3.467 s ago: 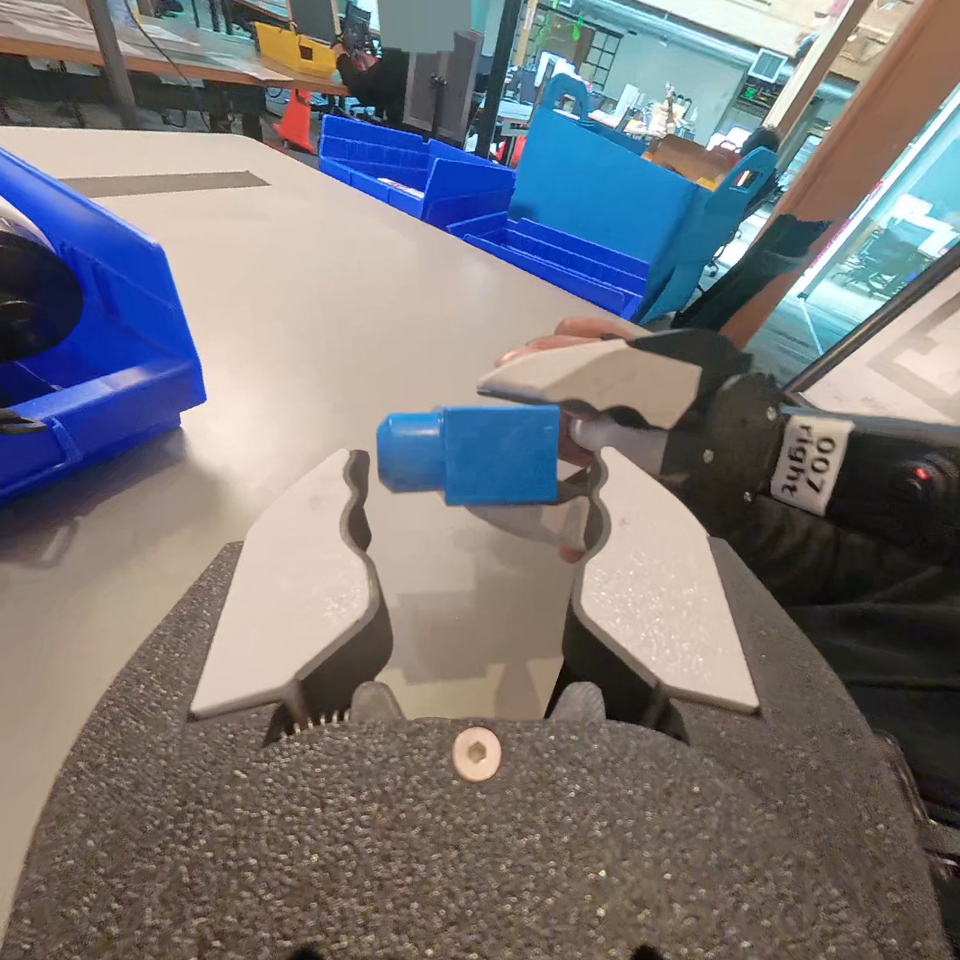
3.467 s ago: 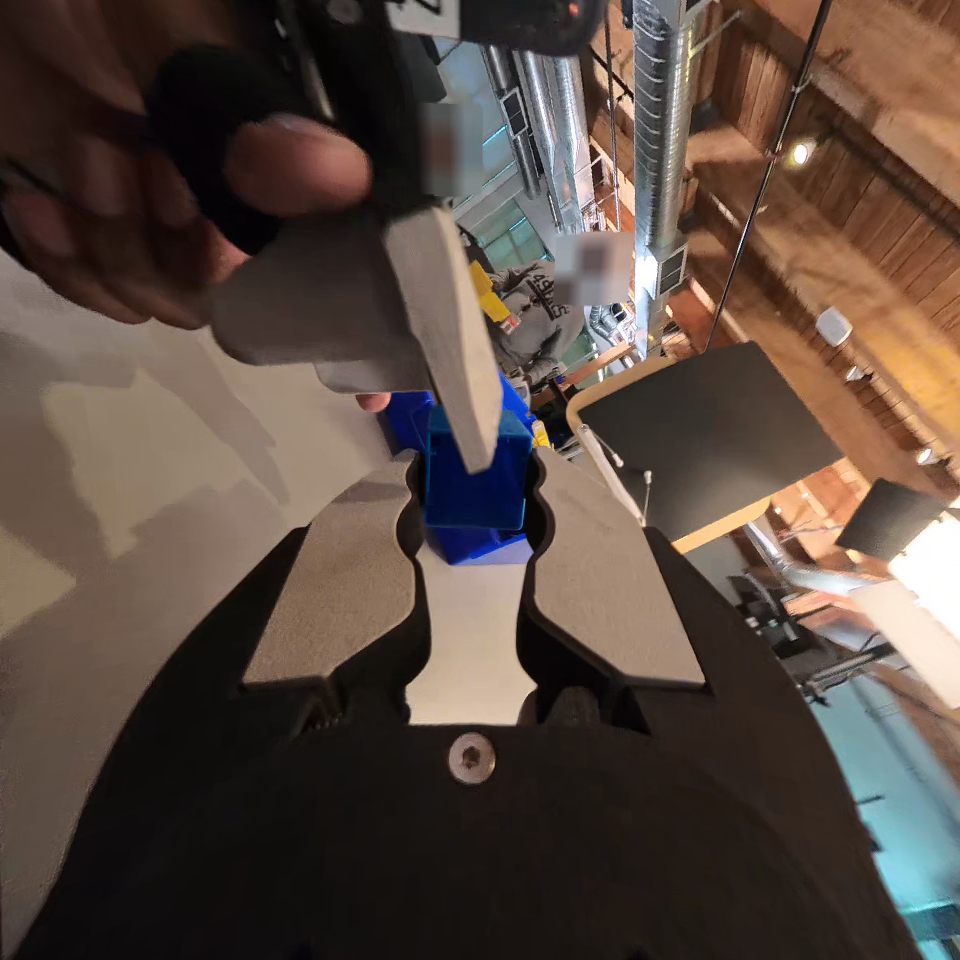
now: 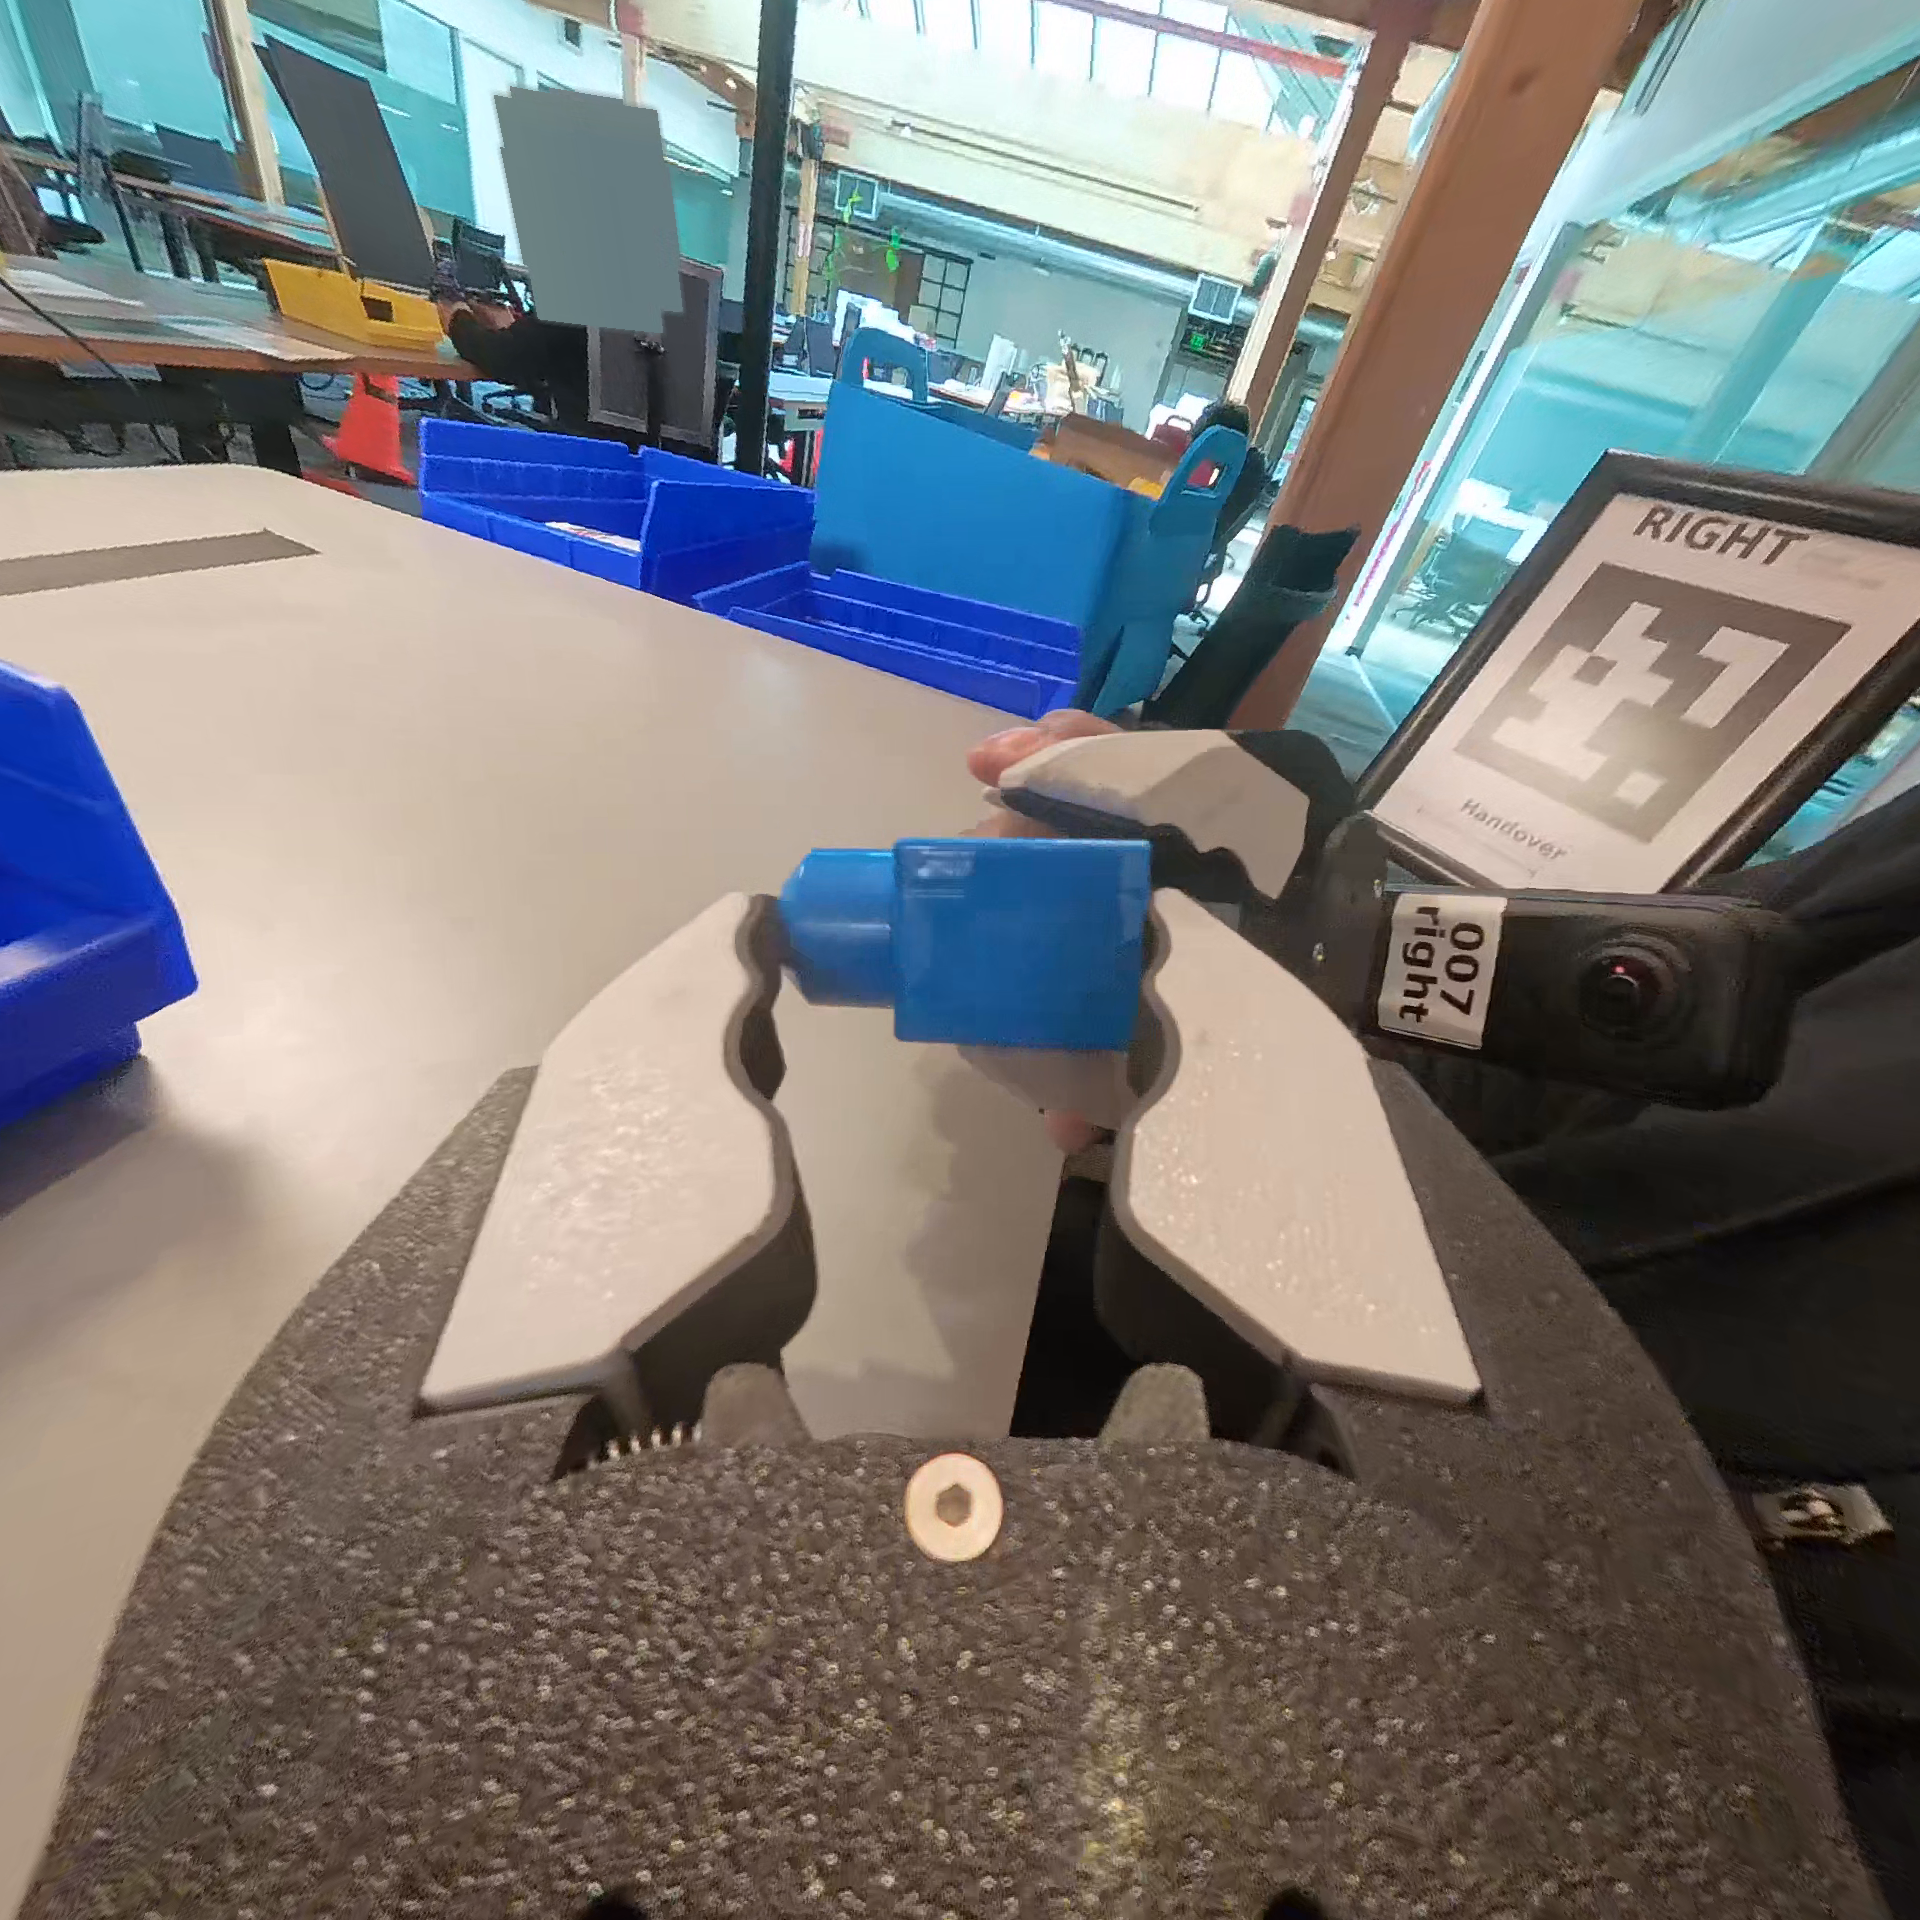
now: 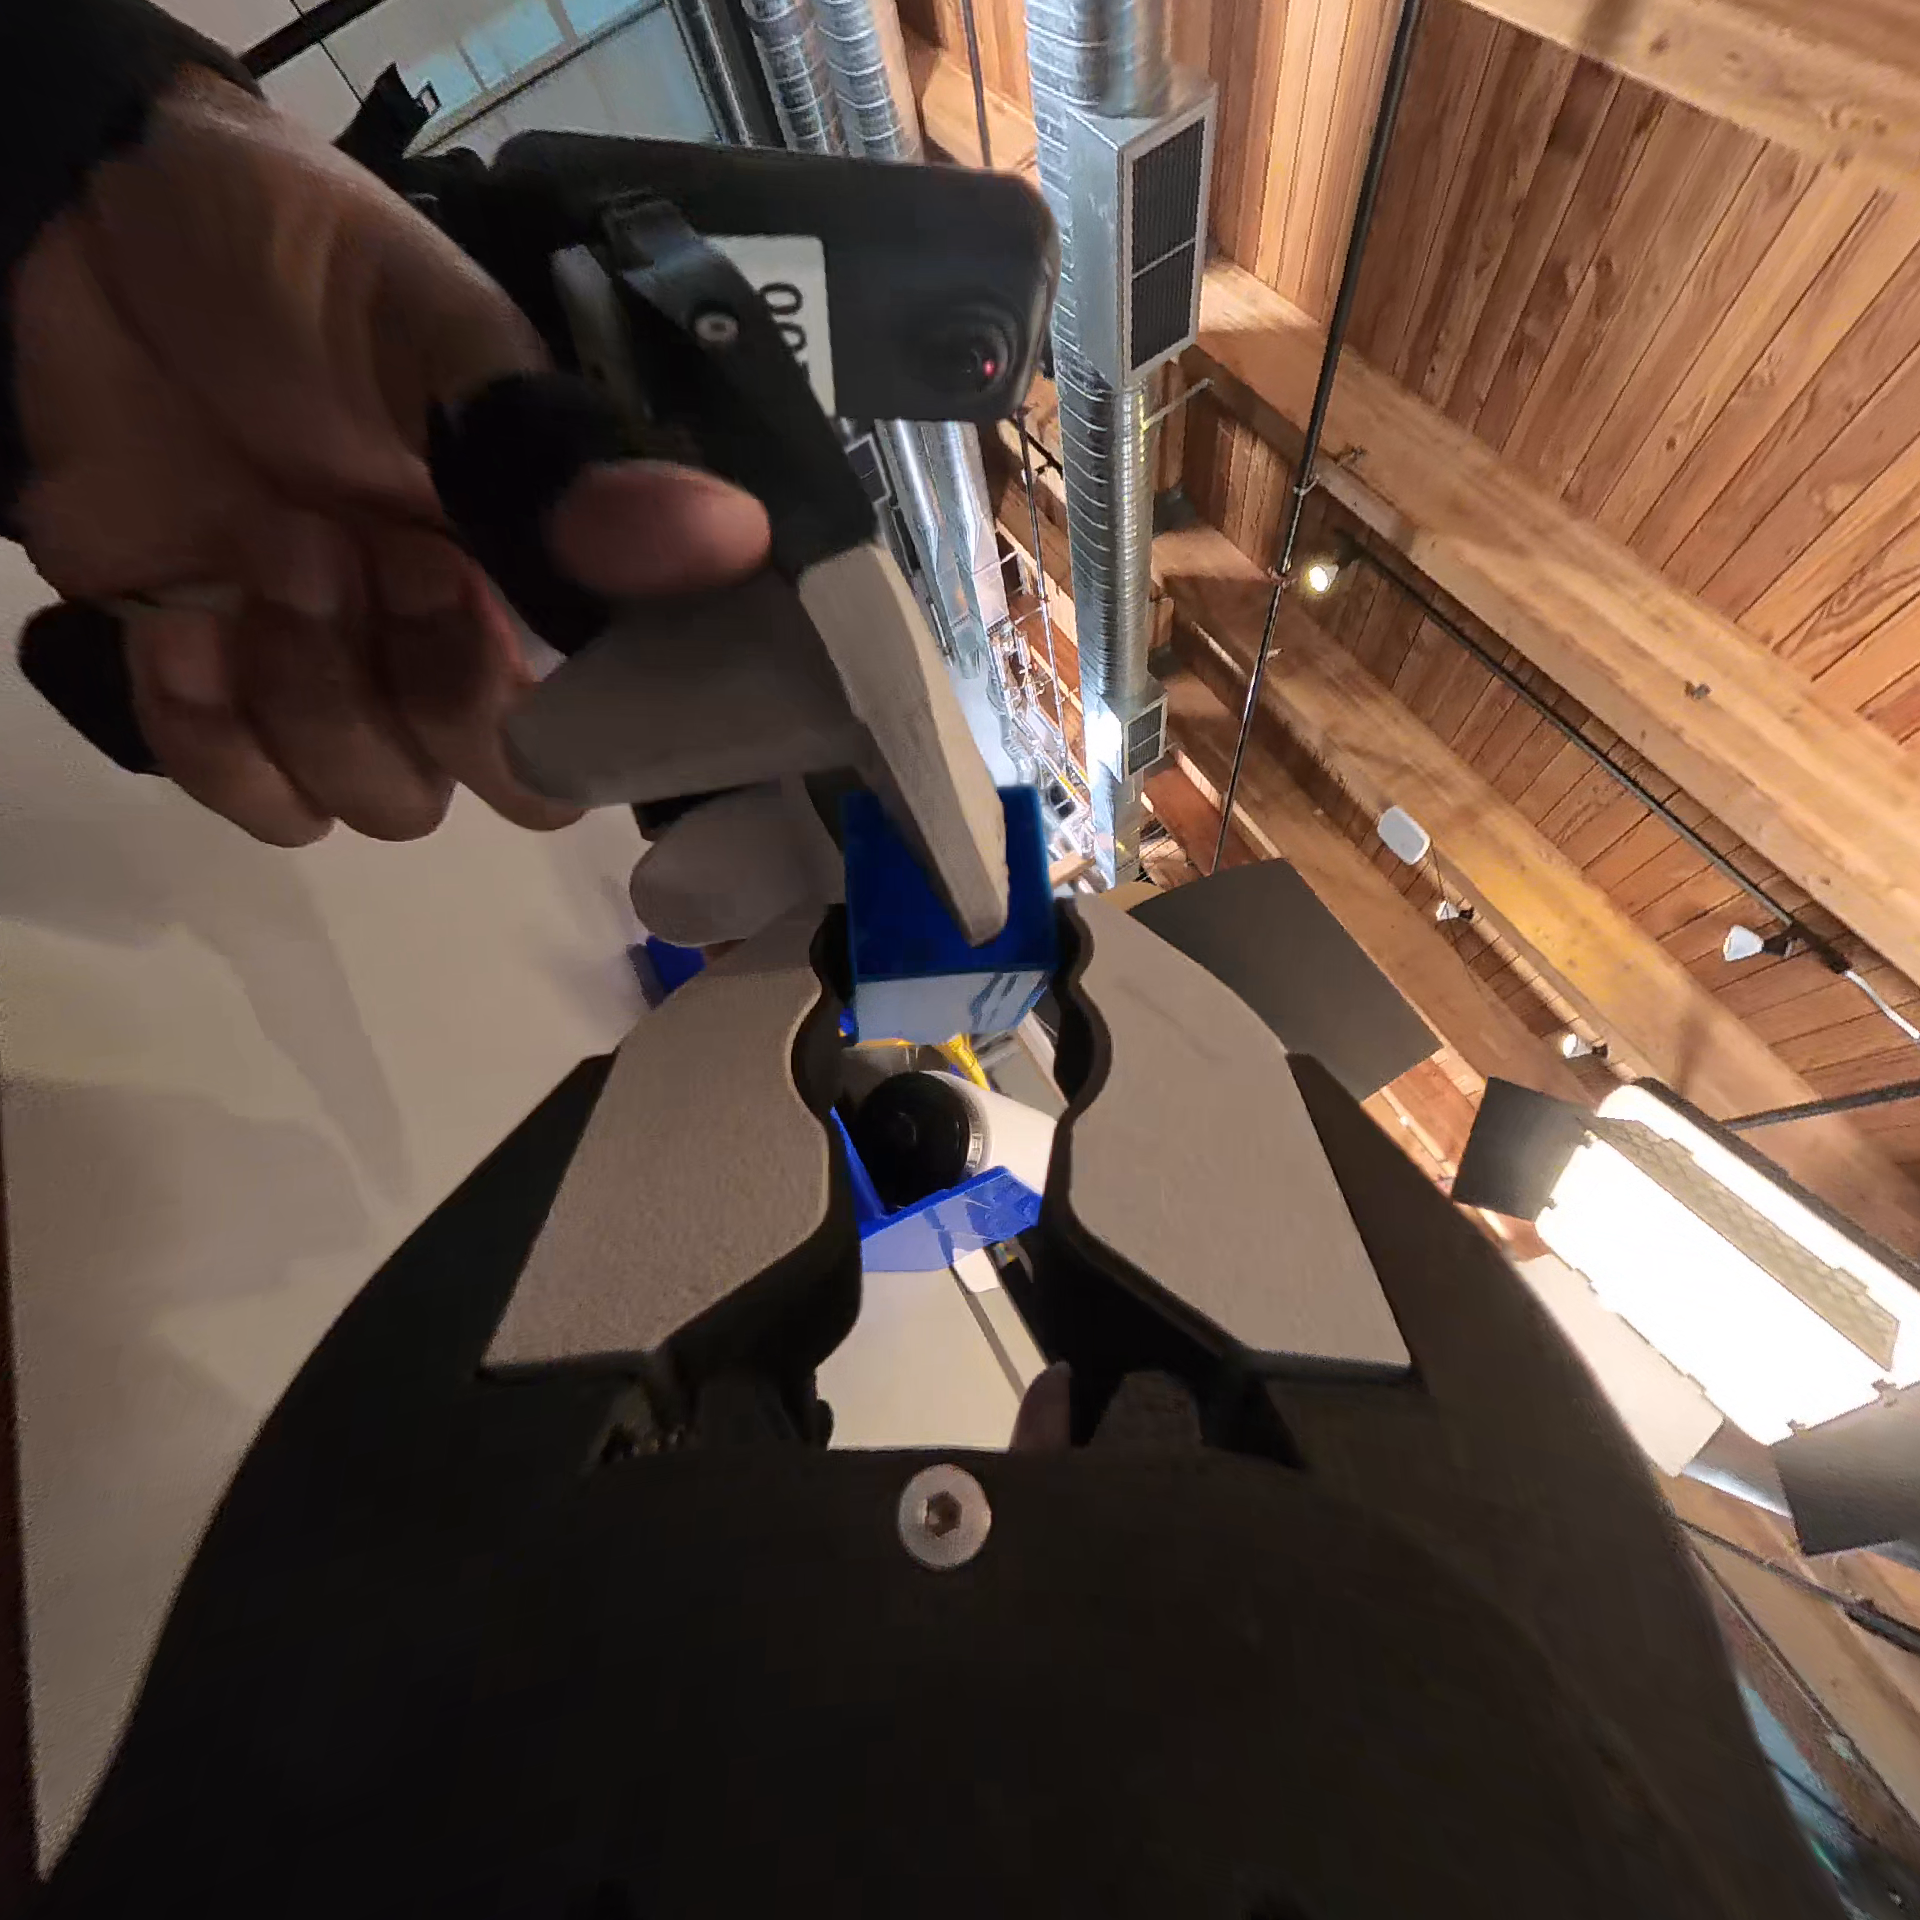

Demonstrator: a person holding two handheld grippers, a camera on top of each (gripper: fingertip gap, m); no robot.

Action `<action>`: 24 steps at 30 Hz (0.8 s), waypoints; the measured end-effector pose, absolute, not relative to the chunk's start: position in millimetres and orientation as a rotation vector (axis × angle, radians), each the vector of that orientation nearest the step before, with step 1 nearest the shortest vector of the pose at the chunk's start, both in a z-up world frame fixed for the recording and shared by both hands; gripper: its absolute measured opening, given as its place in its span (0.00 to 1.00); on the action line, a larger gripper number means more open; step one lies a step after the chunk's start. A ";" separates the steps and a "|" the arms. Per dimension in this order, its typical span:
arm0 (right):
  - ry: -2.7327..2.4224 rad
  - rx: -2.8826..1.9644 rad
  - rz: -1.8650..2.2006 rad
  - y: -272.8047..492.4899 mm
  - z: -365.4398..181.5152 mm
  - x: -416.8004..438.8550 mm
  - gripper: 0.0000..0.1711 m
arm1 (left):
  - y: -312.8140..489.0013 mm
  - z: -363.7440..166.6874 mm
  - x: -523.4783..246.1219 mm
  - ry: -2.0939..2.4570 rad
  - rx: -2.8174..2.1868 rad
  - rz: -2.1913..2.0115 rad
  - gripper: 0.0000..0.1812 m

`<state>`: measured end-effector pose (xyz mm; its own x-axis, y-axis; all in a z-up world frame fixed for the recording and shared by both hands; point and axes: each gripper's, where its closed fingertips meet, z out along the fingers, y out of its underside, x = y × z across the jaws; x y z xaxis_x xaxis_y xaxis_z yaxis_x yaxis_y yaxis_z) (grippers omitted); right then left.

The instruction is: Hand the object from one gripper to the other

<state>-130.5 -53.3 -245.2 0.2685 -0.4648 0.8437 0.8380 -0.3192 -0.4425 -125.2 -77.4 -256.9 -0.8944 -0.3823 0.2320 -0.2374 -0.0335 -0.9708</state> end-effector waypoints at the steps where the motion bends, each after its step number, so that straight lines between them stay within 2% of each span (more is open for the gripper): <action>1: -0.392 -1.331 -1.371 -53.3 -245.4 -130.9 0.22 | -77.0 -257.4 -124.7 2.102 -0.656 -2.054 0.37; 6: -0.331 -1.378 -1.072 -51.7 -248.8 -135.0 0.25 | -70.4 -249.5 -123.6 1.938 -0.298 -1.760 0.36; 10: -0.219 -1.475 -0.413 -53.2 -256.7 -145.1 0.29 | -58.2 -240.6 -126.2 1.764 -0.038 -1.522 0.36; 14: -0.055 -1.384 0.208 -65.9 -243.7 -151.1 0.30 | -57.1 -225.2 -157.4 1.574 0.232 -1.623 0.36; 19: 0.042 -1.283 0.550 -70.9 -234.6 -152.2 0.29 | -63.7 -227.5 -171.2 1.503 0.338 -1.701 0.36; 24: -0.055 -1.354 0.632 -60.2 -245.7 -179.8 0.25 | -78.2 -242.3 -175.4 1.518 0.432 -1.624 0.37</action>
<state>-179.8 -60.2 -245.7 0.8336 0.4522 -0.3172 -0.3905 0.0764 -0.9174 -175.4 -78.2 -242.3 -0.5800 -0.3414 -0.7396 0.7609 0.0974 -0.6416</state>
